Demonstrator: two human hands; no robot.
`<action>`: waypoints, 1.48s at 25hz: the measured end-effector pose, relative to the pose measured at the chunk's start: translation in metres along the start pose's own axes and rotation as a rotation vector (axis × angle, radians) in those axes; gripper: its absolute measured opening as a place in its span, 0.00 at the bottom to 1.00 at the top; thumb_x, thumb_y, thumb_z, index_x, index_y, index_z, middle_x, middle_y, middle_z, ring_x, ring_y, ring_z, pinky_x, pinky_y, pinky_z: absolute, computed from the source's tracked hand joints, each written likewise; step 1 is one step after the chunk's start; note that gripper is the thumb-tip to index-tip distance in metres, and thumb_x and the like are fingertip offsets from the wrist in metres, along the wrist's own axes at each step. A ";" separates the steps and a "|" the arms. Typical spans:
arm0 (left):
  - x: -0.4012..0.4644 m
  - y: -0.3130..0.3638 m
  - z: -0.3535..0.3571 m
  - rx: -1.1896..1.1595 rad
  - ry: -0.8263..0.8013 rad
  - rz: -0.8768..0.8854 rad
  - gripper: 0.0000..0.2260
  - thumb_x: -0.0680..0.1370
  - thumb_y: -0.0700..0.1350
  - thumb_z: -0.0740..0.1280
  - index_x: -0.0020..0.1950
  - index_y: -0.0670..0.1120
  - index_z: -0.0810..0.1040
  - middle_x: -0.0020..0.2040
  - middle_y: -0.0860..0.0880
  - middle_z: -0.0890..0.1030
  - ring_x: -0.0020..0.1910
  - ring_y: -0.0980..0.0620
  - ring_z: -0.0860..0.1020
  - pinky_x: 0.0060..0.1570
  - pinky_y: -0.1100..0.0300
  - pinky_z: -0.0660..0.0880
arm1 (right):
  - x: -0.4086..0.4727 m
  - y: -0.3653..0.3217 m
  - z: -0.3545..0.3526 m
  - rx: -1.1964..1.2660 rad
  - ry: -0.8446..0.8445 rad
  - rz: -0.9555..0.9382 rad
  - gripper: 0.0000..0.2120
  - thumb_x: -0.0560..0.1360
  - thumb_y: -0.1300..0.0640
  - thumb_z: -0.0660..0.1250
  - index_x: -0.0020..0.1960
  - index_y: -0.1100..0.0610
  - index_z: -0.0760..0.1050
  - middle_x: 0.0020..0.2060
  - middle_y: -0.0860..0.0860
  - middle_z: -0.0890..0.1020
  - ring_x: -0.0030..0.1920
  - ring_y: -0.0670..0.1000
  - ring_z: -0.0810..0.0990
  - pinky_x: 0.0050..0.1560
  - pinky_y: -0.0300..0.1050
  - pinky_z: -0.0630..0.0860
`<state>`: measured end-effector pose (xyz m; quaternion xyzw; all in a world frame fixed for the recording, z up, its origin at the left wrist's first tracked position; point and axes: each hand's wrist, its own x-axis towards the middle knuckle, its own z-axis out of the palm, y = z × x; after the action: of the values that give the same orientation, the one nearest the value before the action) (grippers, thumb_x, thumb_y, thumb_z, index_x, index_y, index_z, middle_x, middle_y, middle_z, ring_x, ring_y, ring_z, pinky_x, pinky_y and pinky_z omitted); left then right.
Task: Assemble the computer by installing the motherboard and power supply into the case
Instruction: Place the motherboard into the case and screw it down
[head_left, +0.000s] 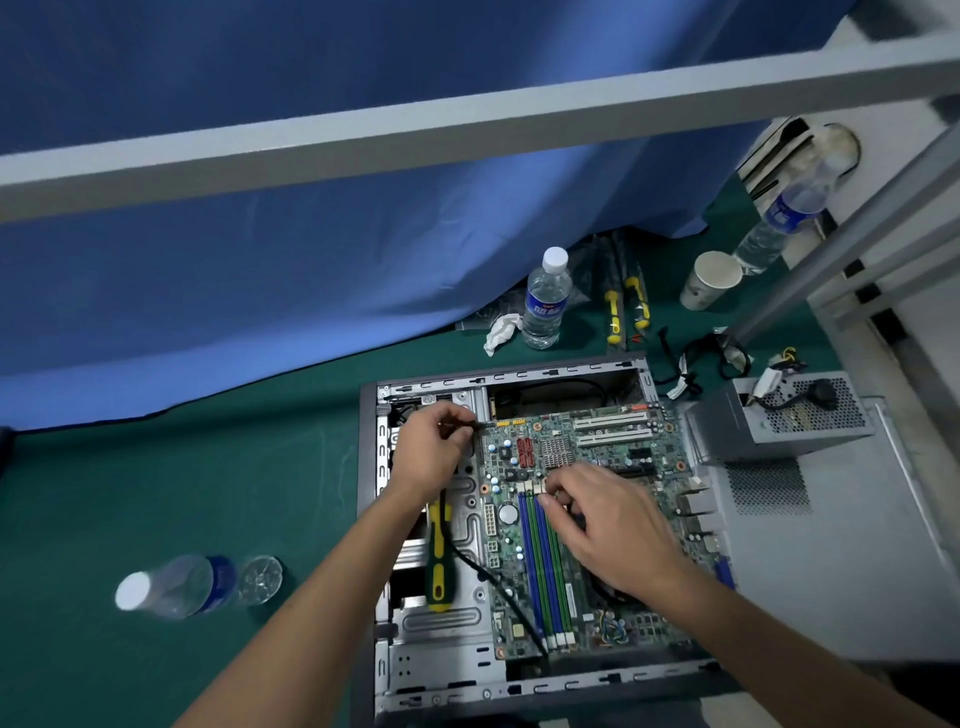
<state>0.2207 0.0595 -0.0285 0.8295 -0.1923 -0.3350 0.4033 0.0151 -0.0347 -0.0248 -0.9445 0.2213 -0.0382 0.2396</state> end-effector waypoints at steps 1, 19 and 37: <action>0.005 0.002 0.001 0.041 -0.004 0.020 0.07 0.79 0.35 0.68 0.50 0.46 0.80 0.43 0.56 0.81 0.38 0.65 0.78 0.34 0.75 0.71 | 0.001 0.002 0.000 -0.015 0.005 0.002 0.18 0.81 0.42 0.52 0.52 0.51 0.77 0.43 0.41 0.77 0.39 0.41 0.76 0.42 0.41 0.79; 0.013 0.009 0.004 -0.428 -0.098 -0.115 0.10 0.76 0.29 0.68 0.45 0.44 0.80 0.44 0.43 0.85 0.44 0.50 0.82 0.44 0.61 0.80 | 0.001 0.003 -0.002 -0.056 -0.038 0.014 0.19 0.81 0.42 0.52 0.50 0.51 0.78 0.41 0.42 0.78 0.39 0.42 0.74 0.41 0.41 0.78; 0.023 0.001 0.009 0.143 -0.048 0.074 0.06 0.76 0.37 0.72 0.47 0.46 0.78 0.46 0.50 0.83 0.48 0.51 0.81 0.52 0.59 0.77 | 0.004 0.000 -0.002 -0.080 -0.011 0.027 0.17 0.77 0.48 0.53 0.42 0.51 0.78 0.32 0.43 0.75 0.31 0.43 0.71 0.30 0.45 0.79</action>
<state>0.2305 0.0408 -0.0409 0.8403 -0.2557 -0.3252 0.3503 0.0181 -0.0370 -0.0230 -0.9506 0.2338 -0.0209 0.2033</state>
